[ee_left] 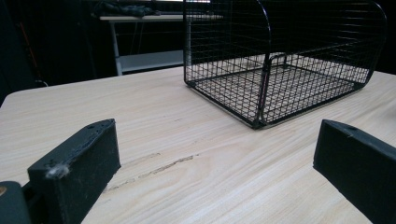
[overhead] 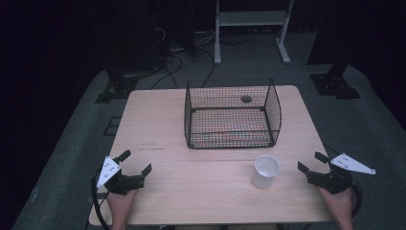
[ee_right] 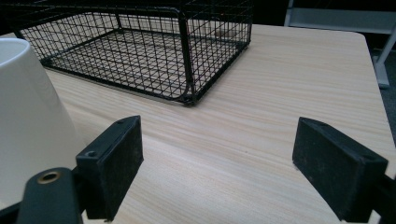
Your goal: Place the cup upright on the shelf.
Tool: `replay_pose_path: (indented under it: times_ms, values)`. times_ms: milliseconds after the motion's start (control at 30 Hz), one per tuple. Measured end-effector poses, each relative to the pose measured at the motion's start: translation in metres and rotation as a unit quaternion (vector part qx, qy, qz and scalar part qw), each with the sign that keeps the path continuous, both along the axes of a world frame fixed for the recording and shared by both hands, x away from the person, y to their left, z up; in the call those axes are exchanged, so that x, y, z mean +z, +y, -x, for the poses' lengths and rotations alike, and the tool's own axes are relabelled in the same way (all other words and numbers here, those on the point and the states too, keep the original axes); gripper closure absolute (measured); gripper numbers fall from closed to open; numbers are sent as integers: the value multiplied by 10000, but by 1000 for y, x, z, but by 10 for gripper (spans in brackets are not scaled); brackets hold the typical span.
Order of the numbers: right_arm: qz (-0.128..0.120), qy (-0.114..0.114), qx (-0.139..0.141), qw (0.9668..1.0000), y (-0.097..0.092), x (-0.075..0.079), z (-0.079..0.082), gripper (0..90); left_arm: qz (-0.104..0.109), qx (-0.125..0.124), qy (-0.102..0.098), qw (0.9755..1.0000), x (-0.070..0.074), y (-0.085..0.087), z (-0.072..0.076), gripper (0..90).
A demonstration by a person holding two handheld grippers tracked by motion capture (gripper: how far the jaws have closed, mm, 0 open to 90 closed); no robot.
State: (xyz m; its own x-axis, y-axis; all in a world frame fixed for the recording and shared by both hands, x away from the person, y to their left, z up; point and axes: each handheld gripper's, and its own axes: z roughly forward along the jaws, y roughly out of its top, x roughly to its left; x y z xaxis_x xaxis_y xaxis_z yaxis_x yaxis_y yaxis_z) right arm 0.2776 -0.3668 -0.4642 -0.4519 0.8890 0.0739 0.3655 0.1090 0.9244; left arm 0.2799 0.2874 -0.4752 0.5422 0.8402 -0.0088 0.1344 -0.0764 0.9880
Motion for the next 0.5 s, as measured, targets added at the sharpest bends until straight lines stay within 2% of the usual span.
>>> replay_pose_path:
  times_ms: [500]
  values:
    - [80, 14, 409, 9991, 14, 10, 8, 133, -11, -77, -13, 10000, 0, -1, 1, 0]
